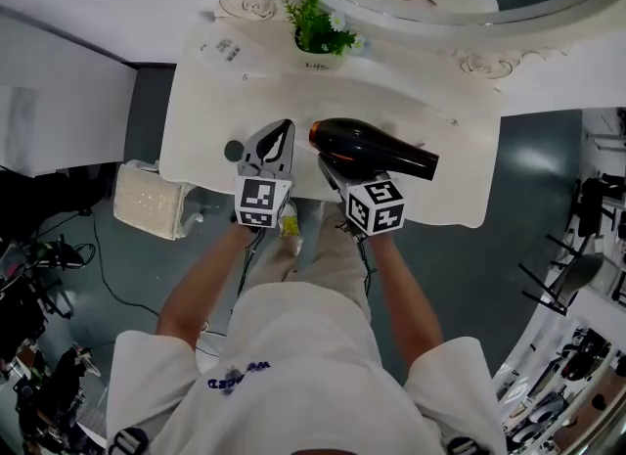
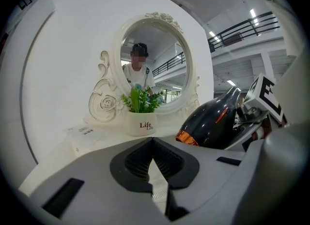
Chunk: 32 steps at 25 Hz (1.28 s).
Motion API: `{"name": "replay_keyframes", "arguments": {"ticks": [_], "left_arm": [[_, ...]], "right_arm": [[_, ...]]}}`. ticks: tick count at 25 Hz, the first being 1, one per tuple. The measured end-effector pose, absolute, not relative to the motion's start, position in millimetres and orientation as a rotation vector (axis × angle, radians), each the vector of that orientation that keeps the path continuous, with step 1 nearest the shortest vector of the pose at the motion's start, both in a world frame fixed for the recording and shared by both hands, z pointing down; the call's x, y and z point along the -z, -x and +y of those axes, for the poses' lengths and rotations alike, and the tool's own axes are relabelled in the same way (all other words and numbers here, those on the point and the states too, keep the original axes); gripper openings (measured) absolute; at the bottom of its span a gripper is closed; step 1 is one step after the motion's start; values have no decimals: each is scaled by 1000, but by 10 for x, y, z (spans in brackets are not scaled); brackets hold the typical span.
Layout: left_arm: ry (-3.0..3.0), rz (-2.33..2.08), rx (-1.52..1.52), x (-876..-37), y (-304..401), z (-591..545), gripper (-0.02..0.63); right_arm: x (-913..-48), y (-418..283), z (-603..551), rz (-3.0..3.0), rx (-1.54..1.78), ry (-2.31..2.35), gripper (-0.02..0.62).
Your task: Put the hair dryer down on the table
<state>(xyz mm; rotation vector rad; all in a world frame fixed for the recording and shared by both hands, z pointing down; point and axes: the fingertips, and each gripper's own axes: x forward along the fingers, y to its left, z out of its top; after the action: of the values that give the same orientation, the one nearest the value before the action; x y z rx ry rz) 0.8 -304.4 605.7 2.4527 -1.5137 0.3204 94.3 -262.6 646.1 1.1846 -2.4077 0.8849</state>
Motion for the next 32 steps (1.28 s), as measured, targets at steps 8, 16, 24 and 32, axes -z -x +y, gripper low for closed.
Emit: {"name": "replay_keyframes", "arguments": {"ticks": [8,16,24,32], "left_arm": [[-2428,-1511,-360,-6187,46,-3045,9],[-2407,-1529,-379,-6283,64,-3035,9],[-2381,-1542,-395,-6361,143,-3054,9],[-2378,-1529,-407,-6401,139,-3078,9]], "right_arm": [[-6660,-870,-2690,-2398,-867,-1125,299],[-6880,-759,-2750,-2376,-809,-1017,302],[-7107,-704,-2836,-2319,-829,-952,314],[-7286,-702,-2930,-2245,-751,-949,327]]}}
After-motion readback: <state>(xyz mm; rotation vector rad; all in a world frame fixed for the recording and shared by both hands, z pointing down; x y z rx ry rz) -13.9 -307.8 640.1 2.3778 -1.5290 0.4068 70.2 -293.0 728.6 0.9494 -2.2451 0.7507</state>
